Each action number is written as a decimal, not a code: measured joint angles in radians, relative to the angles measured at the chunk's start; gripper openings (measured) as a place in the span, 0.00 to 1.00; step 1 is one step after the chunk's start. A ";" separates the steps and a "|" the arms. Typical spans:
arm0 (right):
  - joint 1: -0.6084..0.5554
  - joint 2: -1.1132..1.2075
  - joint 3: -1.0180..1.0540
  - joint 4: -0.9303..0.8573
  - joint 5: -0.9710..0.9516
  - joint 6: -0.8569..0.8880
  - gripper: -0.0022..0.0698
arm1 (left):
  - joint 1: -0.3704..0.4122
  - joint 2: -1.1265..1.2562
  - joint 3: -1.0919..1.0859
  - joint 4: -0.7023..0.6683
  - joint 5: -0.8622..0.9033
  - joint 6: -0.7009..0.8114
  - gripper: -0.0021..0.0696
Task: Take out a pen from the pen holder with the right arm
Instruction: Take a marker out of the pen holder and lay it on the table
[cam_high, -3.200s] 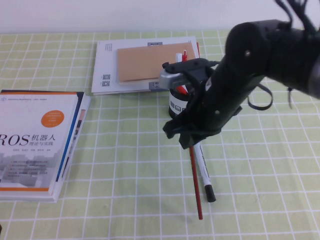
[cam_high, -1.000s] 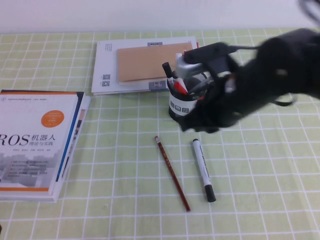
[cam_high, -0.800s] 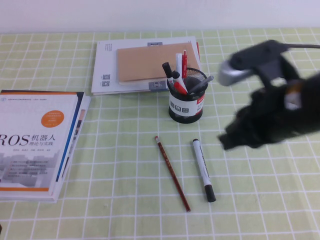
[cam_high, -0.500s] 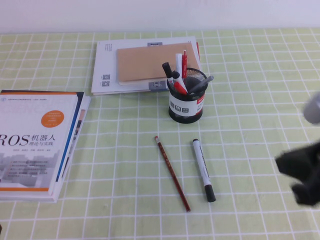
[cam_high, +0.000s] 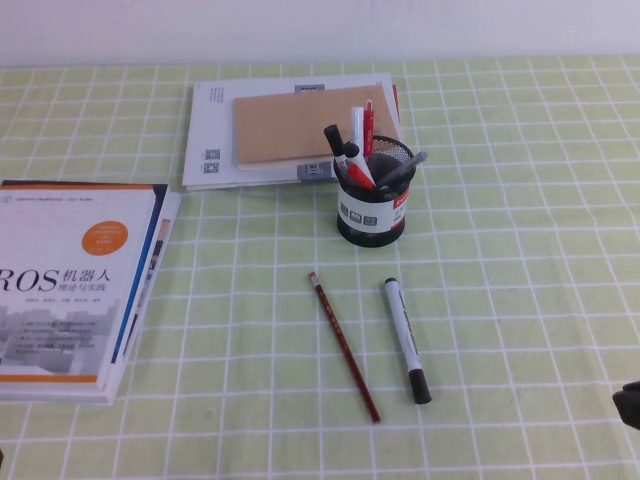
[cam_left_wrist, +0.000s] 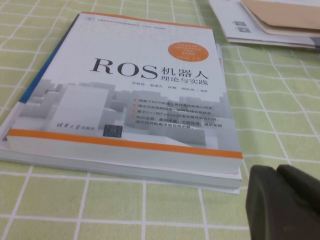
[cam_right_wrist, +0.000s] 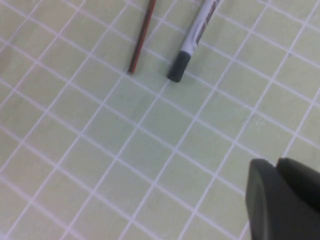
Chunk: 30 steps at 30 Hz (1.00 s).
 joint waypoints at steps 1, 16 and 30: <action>-0.003 -0.006 0.027 -0.014 -0.046 0.000 0.01 | 0.000 0.000 0.000 0.000 0.000 0.000 0.02; -0.509 -0.429 0.595 -0.035 -0.649 -0.004 0.01 | 0.000 0.000 0.000 0.000 0.000 0.000 0.02; -0.577 -0.759 0.748 -0.022 -0.674 -0.004 0.01 | 0.000 0.000 0.000 0.000 0.000 0.000 0.02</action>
